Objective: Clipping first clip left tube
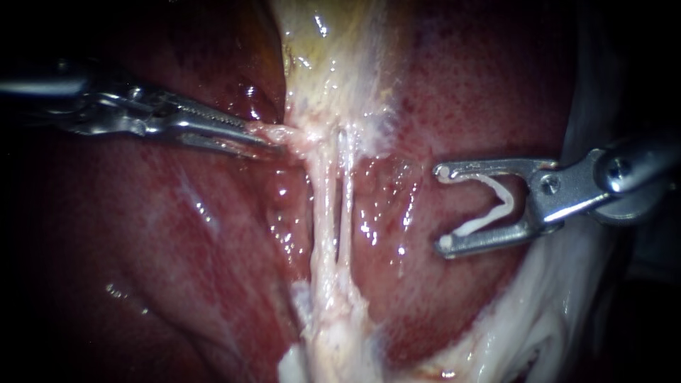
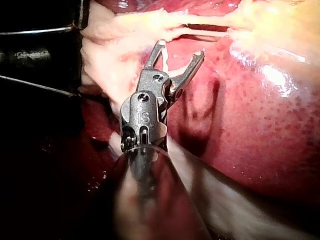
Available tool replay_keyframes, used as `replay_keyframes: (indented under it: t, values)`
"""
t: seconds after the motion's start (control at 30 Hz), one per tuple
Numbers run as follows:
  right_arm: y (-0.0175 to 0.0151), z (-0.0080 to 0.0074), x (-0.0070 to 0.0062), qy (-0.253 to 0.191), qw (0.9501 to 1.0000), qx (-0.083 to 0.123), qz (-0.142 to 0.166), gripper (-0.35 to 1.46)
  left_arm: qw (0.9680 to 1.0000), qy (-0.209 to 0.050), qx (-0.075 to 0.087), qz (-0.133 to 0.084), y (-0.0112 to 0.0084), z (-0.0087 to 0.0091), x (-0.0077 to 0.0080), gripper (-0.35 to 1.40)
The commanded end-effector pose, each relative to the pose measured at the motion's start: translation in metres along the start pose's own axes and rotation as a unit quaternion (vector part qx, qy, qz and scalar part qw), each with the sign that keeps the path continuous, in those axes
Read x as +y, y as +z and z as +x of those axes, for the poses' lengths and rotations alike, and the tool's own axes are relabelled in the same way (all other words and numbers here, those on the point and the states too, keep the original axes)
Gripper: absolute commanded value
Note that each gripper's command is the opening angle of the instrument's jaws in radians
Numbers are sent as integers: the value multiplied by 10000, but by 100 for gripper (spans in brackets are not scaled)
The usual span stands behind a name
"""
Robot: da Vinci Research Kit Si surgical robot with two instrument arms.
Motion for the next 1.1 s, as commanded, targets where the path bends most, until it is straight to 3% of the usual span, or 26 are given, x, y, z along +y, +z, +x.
replay_keyframes:
  t: [0.03,0.43,0.93,1.1]
  values:
    - [0,0,0,0,10000,1,2,50,10000,5,-5,-14,-3,0,0,-35]
    - [0,0,0,0,10000,1,2,50,9991,-132,348,191,-88,51,9,-35]
    - [17,12,-7,-4,10000,-4,31,50,9989,-126,392,203,-100,53,18,-35]
    - [38,24,-13,401,9991,93,88,50,9989,-130,393,210,-99,53,20,-35]
